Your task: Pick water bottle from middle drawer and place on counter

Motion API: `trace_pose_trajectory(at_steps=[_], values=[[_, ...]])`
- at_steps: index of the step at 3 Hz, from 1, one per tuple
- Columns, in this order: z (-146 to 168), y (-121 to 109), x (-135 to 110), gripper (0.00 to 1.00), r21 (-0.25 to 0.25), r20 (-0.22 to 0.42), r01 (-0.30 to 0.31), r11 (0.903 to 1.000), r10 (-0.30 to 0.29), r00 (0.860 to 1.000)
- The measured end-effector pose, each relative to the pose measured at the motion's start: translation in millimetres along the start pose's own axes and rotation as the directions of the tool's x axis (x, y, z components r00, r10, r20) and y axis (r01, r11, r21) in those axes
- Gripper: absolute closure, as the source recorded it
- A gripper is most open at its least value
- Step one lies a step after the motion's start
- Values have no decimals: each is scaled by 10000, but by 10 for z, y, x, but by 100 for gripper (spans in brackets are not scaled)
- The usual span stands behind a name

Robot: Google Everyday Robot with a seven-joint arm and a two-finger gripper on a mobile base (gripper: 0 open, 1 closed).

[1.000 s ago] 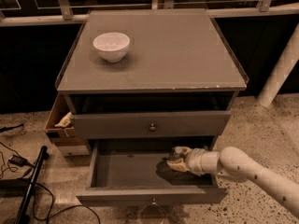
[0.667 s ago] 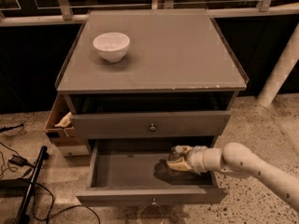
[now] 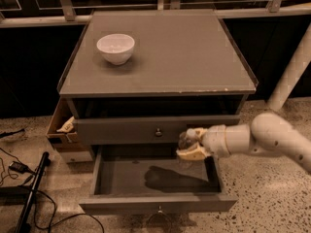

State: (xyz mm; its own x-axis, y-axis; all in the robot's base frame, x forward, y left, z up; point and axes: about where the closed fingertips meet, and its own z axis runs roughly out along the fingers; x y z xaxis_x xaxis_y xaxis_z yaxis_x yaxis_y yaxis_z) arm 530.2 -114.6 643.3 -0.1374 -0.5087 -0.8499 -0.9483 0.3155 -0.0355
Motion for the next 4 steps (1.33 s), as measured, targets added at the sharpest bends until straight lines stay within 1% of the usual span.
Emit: trace_pose_trajectory(at_steps=[1,2,3,4], values=[[-176,-9,-308,100,244,-331,659,9975,-651,9973],[-206,-60,-396,100,236,-380,690,9973,-681,9970],[-437,-195,-860,100,500,-459,473,9976,-450,9979],[-1008,-305,-1835,100,1270,-652,349,9913,-268,9975]])
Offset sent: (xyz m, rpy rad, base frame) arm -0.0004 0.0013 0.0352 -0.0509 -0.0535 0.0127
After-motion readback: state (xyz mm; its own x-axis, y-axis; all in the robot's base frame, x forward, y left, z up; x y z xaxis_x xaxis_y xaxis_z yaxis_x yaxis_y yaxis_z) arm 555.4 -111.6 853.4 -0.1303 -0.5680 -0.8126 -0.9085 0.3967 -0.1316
